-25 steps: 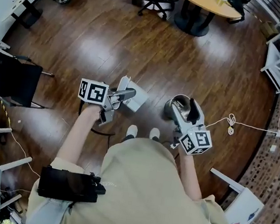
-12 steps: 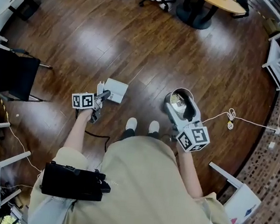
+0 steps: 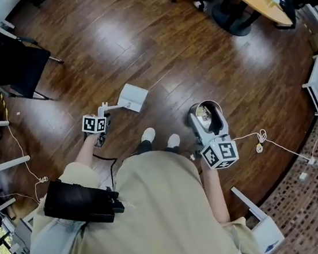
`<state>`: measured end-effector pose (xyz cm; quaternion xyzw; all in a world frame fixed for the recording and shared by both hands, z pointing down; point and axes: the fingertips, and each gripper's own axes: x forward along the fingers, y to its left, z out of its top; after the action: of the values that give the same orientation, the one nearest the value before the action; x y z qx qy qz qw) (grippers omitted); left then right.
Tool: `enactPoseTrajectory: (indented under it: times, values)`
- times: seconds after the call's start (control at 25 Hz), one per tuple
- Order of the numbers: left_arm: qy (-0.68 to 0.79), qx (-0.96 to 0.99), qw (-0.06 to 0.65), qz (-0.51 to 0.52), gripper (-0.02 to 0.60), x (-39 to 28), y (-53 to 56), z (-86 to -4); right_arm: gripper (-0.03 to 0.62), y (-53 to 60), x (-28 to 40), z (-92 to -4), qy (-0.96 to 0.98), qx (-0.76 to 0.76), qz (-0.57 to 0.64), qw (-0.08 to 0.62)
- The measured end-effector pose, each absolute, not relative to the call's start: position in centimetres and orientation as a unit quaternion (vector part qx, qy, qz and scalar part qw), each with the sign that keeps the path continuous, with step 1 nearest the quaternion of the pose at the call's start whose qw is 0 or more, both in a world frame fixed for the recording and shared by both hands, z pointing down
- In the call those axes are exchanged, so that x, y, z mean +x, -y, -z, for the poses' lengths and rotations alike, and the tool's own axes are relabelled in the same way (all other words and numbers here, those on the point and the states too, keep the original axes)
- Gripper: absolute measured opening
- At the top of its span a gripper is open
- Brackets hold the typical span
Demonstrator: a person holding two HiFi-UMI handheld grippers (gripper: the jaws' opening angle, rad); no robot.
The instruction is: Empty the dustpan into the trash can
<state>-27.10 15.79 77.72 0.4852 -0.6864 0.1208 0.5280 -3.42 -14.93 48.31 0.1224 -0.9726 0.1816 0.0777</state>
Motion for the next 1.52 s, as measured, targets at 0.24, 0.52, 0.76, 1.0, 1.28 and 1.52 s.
enactPoseTrajectory:
  times: [0.24,0.52,0.76,1.0,1.28,1.52]
  values:
    - [0.722,0.428,0.534,-0.104,0.282,-28.4,-18.5,-77.4,0.402,14.2,-5.9,-48.2,0.975,0.088,-0.19,0.074]
    - [0.765,0.379,0.514,-0.09,0.381,-29.5,-21.1,-75.7,0.402,14.5,-6.3,-48.9,0.971,0.078,-0.215,0.072]
    - [0.828,0.382,0.402,-0.084,0.397,-32.9,-20.4,-65.9,0.402,14.9,-6.5,-48.6,0.972,0.08,-0.209,0.066]
    - [0.849,0.453,0.258,-0.087,0.394,-32.5,-12.3,-53.6,0.402,15.7,-7.0,-46.1,0.973,0.095,-0.208,0.018]
    - [0.798,0.585,0.119,-0.087,0.342,-25.7,1.2,-45.2,0.403,16.7,-7.4,-42.9,0.983,0.168,-0.066,0.012]
    - [0.772,0.631,0.046,-0.059,0.342,-20.3,8.2,-41.2,0.408,18.0,-5.9,-40.3,0.973,0.229,-0.008,0.011]
